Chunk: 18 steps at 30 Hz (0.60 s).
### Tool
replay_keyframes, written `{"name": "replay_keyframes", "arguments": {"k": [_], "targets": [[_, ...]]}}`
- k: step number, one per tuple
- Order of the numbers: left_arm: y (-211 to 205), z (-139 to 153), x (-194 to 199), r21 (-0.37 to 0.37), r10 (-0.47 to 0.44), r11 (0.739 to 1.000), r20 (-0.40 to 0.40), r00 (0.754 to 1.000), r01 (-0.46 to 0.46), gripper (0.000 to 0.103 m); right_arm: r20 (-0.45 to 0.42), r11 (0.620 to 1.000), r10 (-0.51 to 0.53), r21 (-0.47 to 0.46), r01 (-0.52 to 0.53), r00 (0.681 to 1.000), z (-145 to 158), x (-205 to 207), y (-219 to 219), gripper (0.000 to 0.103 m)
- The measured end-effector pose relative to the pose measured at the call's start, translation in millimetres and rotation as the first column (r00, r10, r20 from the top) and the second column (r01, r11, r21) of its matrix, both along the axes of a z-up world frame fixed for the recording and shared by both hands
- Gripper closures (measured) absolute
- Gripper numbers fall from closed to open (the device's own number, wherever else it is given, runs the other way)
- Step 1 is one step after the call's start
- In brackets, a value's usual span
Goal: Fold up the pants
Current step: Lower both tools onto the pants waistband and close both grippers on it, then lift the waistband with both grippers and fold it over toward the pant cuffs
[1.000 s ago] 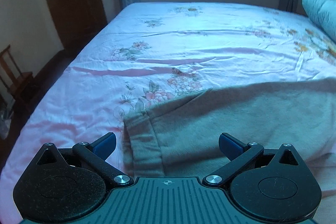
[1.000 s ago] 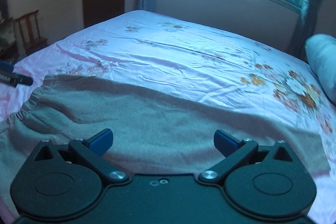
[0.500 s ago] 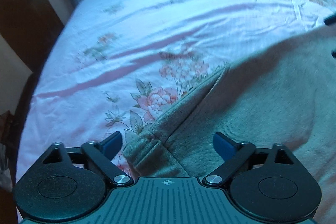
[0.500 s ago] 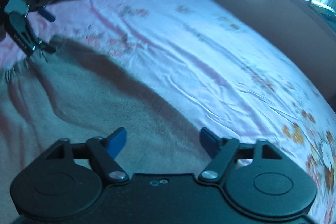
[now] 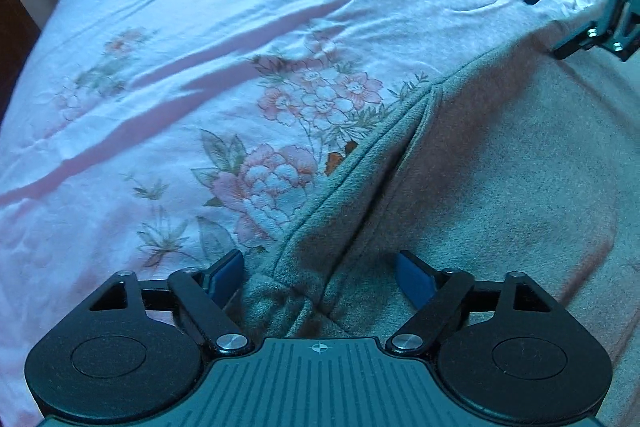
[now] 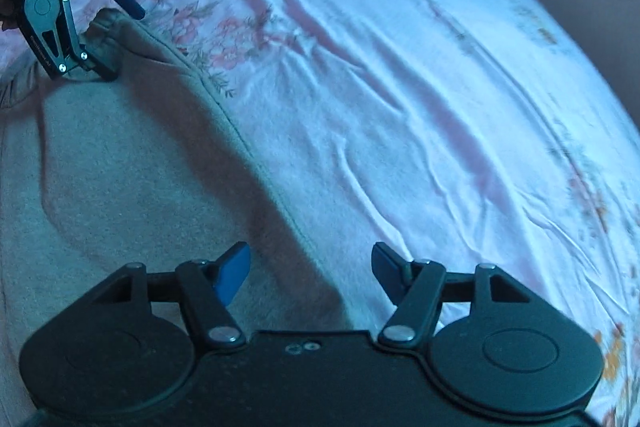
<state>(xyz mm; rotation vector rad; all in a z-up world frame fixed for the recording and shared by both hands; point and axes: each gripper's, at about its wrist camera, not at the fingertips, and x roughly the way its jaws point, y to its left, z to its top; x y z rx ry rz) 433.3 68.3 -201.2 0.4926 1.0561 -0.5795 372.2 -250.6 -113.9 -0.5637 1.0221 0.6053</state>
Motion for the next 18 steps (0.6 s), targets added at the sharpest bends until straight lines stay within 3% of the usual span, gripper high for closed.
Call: {"name": "replay_keyframes", "arguments": {"k": [4,6,8,10,12,18], "targets": [[2,-3,0,-0.027,0.008,1.0,0.0,1.0,-0.008,0.03,-0.072,1.0,-0.004,0.003,0.004,0.997,-11,16,-5,0.047],[2,-2,-1,-0.035,0.014,0.999,-0.002,1.0,-0.014,0.037,-0.125,0.999,-0.008,0.045,0.014,0.992,-11,18,-7,0.071],[2,-1,-3,-0.028,0.02,0.999,0.007,1.0,-0.02,0.045,-0.158,0.998,-0.009,0.063,0.019,0.987,-12,16,-5,0.083],[2,2,-3,-0.015,0.028,1.0,0.018,0.999,-0.028,0.054,-0.137,1.0,0.006,0.019,-0.004,0.991,-12,8,1,0.087],[1,5,-6,-0.005,0.031,1.0,0.033,0.999,-0.031,0.064,-0.108,1.0,0.006,-0.009,-0.007,0.994,-11,1,7,0.1],[-3,21,-27,0.031,0.031,0.999,0.12,0.992,-0.034,0.078,0.02,0.999,-0.028,-0.021,0.028,0.999,1,-27,7,0.103]]}}
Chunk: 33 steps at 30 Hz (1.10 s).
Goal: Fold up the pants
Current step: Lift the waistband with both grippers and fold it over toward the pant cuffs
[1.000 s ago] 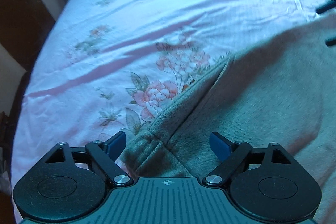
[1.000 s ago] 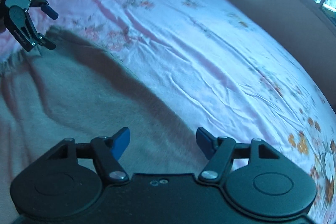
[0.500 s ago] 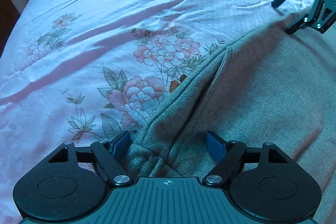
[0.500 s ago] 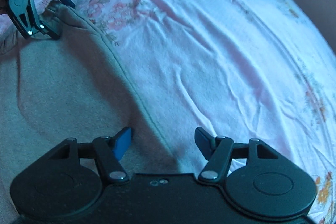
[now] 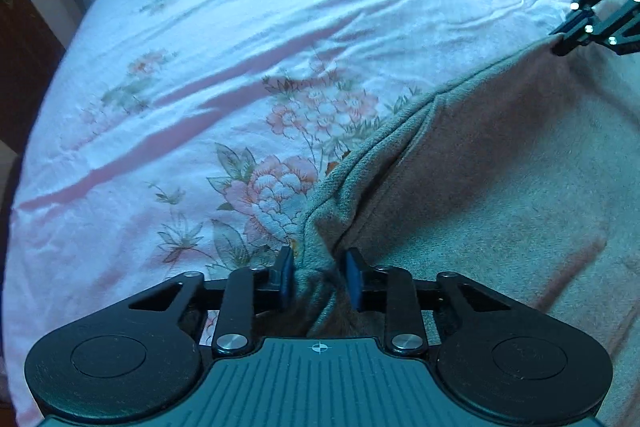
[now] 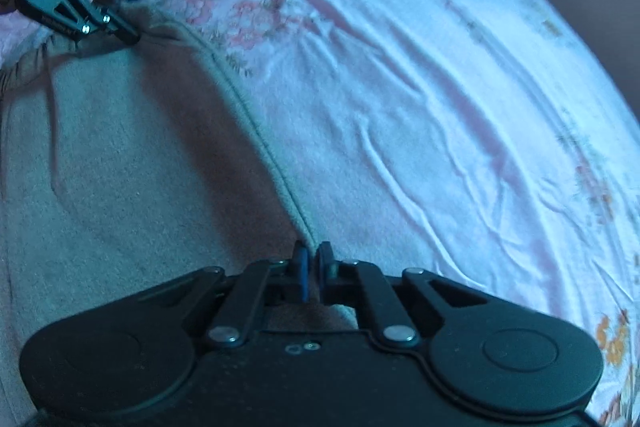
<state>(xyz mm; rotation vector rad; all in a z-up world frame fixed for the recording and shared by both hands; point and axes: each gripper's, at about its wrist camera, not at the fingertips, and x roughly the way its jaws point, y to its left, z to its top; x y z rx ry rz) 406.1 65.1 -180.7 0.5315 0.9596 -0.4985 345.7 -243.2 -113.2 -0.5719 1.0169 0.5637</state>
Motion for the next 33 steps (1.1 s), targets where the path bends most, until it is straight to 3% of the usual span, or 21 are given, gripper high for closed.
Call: {"name": "replay_keyframes", "arguments": {"k": [5,11,21,26,33], "targets": [[10,30,-28,-0.029,0.028,0.999,0.09,0.996,-0.026,0.079,0.119,0.998,-0.046,0.038,0.042,0.992,26,-37,0,0.103],[16,63,-86,0.008,-0.007,1.0,0.174,0.985,0.006,0.079,0.214,0.993,-0.092,0.094,0.073,0.973,53,-104,2,0.103],[36,86,-192,-0.014,0.038,0.999,0.281,0.959,-0.036,0.08,0.356,0.969,-0.21,0.198,0.146,0.911,69,-220,15,0.103],[51,78,-254,-0.012,0.062,0.998,0.29,0.955,-0.061,0.08,0.384,0.965,-0.215,0.224,0.135,0.898,72,-273,29,0.103],[64,46,-314,0.01,0.089,0.995,0.252,0.964,-0.095,0.08,0.367,0.961,-0.218,0.242,0.134,0.904,52,-337,50,0.103]]}}
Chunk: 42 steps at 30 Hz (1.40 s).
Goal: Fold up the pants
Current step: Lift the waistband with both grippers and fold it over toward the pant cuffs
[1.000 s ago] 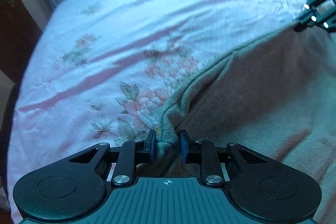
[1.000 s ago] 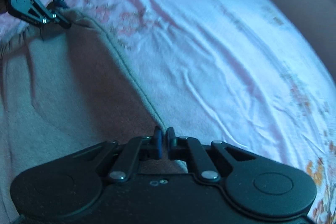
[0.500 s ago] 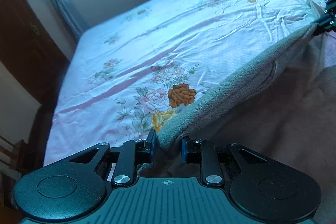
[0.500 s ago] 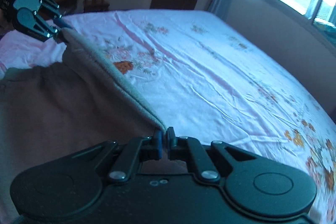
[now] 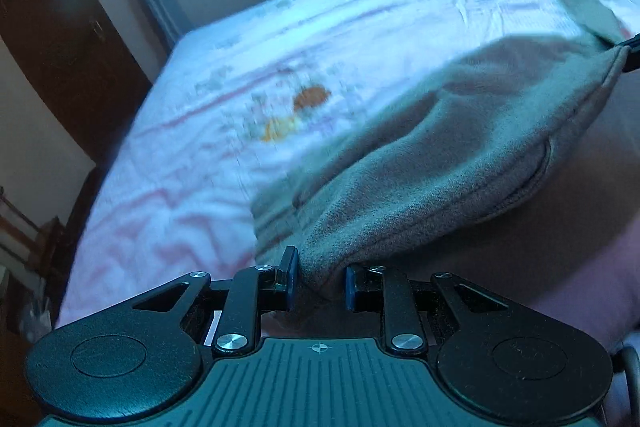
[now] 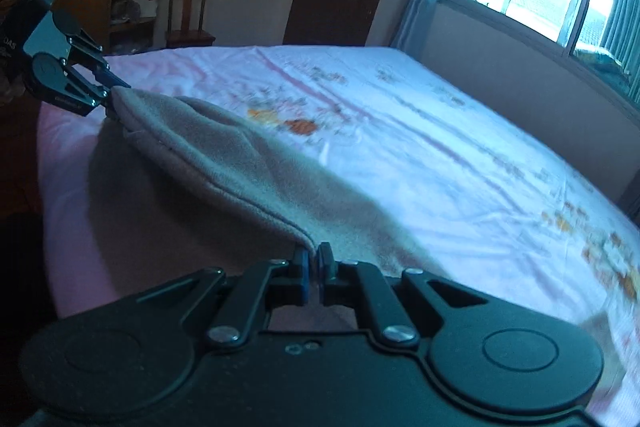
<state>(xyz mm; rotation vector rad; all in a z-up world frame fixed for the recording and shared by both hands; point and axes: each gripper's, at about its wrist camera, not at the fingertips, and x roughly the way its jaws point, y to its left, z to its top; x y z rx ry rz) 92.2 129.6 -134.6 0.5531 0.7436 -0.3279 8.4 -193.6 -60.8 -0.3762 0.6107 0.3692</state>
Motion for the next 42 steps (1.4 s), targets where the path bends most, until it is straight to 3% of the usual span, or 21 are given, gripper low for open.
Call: {"name": "replay_keyframes", "arguments": {"k": [3,7,8,11,12,14,16,17,18,20,22,23,24,27,32,34,35,36,38,39,42], "targets": [[-7,-18,-9,0.046,-0.001,0.999,-0.014,1.0,0.001,0.08,-0.024,1.0,0.0,-0.01,0.0,1.0,-15,-19,4,0.103],[-12,-24,-15,0.034,0.053,0.998,0.001,0.999,-0.053,0.079,-0.083,0.998,0.001,-0.065,-0.007,0.997,-49,-30,15,0.103],[-11,-22,-16,0.019,0.074,0.997,-0.005,0.997,-0.074,0.071,-0.099,0.998,-0.003,-0.066,-0.003,0.995,-54,-30,17,0.099],[3,-12,-20,-0.09,0.155,0.983,-0.061,0.986,-0.16,0.025,-0.107,0.998,-0.022,-0.06,0.016,0.994,-55,-29,18,0.091],[9,-7,-24,-0.129,0.182,0.973,-0.067,0.981,-0.19,0.02,-0.098,0.998,-0.028,-0.057,0.023,0.995,-53,-31,18,0.088],[21,1,-28,-0.21,0.239,0.944,-0.105,0.965,-0.256,0.02,-0.09,0.999,-0.042,-0.033,0.039,0.995,-48,-33,15,0.081],[38,6,-27,-0.314,0.324,0.878,-0.165,0.931,-0.361,0.019,-0.09,0.998,-0.066,0.01,0.067,0.994,-44,-34,9,0.075],[48,9,-26,-0.376,0.368,0.826,-0.205,0.907,-0.42,0.019,-0.096,0.996,-0.079,0.036,0.083,0.992,-41,-33,5,0.07],[59,9,-26,-0.442,0.406,0.757,-0.26,0.876,-0.482,0.019,-0.098,0.993,-0.094,0.064,0.1,0.991,-38,-35,1,0.065],[77,8,-25,-0.556,0.434,0.594,-0.387,0.813,-0.582,0.019,-0.106,0.985,-0.119,0.115,0.131,0.987,-32,-37,-7,0.059],[84,1,-26,-0.595,0.436,0.463,-0.492,0.754,-0.657,0.019,-0.124,0.974,-0.146,0.159,0.164,0.982,-28,-38,-17,0.056],[85,-3,-27,-0.6,0.426,0.419,-0.534,0.731,-0.682,0.019,-0.147,0.965,-0.157,0.188,0.184,0.977,-27,-38,-23,0.055],[84,-7,-26,-0.595,0.418,0.391,-0.565,0.711,-0.703,0.019,-0.177,0.953,-0.168,0.223,0.206,0.97,-28,-36,-29,0.055],[74,-15,-26,-0.59,0.405,0.334,-0.615,0.677,-0.735,0.019,-0.295,0.893,-0.205,0.333,0.301,0.933,-36,-28,-48,0.056],[58,-31,-15,-0.584,0.383,0.296,-0.652,0.654,-0.756,0.019,-0.431,0.795,-0.244,0.425,0.433,0.869,-51,-20,-66,0.056],[52,-35,-12,-0.593,0.391,0.283,-0.646,0.656,-0.753,0.021,-0.474,0.753,-0.244,0.456,0.474,0.846,-56,-16,-70,0.056],[49,-33,-11,-0.604,0.402,0.287,-0.628,0.666,-0.743,0.032,-0.495,0.728,-0.243,0.476,0.494,0.835,-58,-14,-73,0.056],[45,-31,-10,-0.614,0.41,0.299,-0.609,0.679,-0.731,0.046,-0.511,0.702,-0.244,0.494,0.513,0.824,-60,-15,-77,0.056],[38,-26,-7,-0.611,0.433,0.337,-0.575,0.694,-0.716,0.056,-0.543,0.662,-0.262,0.5,0.558,0.798,-63,-11,-82,0.056],[35,-26,-5,-0.603,0.438,0.364,-0.563,0.701,-0.71,0.066,-0.558,0.646,-0.278,0.494,0.582,0.782,-65,-9,-84,0.056],[36,-28,-1,-0.575,0.459,0.397,-0.55,0.697,-0.715,0.082,-0.595,0.611,-0.307,0.475,0.634,0.742,-68,-1,-85,0.056]]}}
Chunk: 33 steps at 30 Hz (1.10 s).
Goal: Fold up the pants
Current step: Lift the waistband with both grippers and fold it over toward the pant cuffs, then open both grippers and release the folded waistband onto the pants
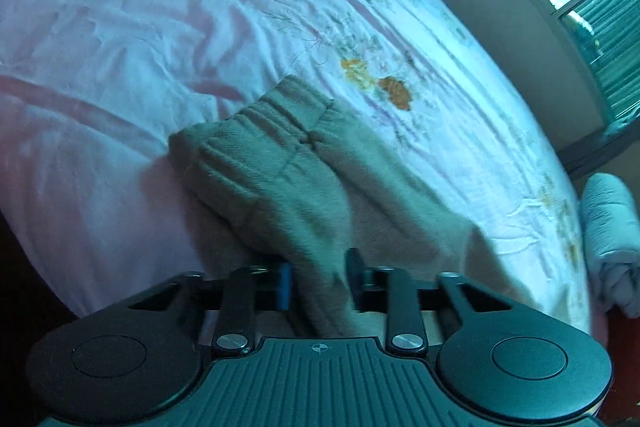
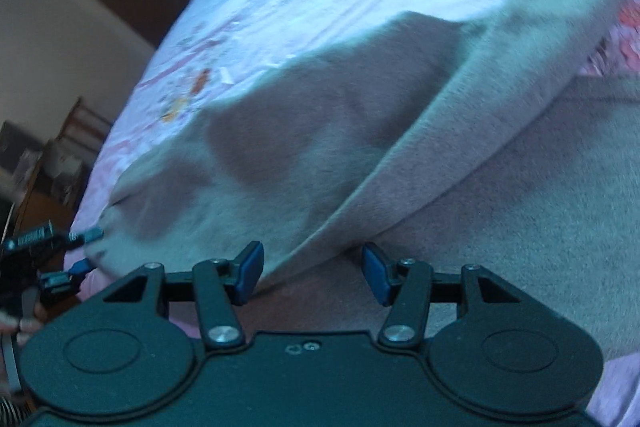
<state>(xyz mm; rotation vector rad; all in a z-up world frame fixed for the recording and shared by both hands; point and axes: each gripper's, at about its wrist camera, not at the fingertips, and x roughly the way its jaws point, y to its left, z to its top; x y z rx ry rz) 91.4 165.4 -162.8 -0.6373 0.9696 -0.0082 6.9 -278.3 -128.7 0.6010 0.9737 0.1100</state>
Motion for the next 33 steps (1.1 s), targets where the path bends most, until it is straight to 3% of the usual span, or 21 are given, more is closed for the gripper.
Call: {"name": "replay_keyframes", "arguments": {"k": [4,5,6,9,18,23,28,33], "targets": [[4,-4,1,0.034,-0.019,0.999,0.001,1.0,0.019,0.084,-0.037,1.0,-0.01,-0.029,0.009,0.999,1,8,9,0.059],[5,-5,0,0.044,-0.026,0.999,0.0,1.0,0.026,0.084,-0.048,0.999,-0.021,-0.035,0.019,0.999,1,9,10,0.071],[4,-6,-1,0.054,-0.033,0.998,-0.002,0.999,0.033,0.084,-0.051,0.999,-0.028,-0.042,0.025,0.998,1,11,13,0.09],[7,-8,0,0.047,-0.032,0.998,-0.004,0.999,0.032,0.085,-0.051,0.998,-0.028,-0.052,0.025,0.998,1,9,18,0.103],[25,3,14,0.075,-0.048,0.996,0.05,0.998,0.044,0.086,0.105,0.993,0.029,-0.115,-0.017,0.994,42,-8,37,0.103],[30,-16,14,0.071,-0.071,0.995,-0.004,0.997,0.071,0.086,0.092,0.989,0.061,-0.143,-0.048,0.994,34,-14,50,0.103],[26,-24,7,0.063,-0.075,0.995,0.013,0.997,0.074,0.086,0.035,0.984,0.065,-0.169,-0.058,0.997,11,-12,55,0.103],[30,-19,-1,0.056,-0.08,0.995,0.037,0.996,0.078,0.085,0.06,0.976,0.081,-0.209,-0.067,0.995,12,-14,60,0.103]]}}
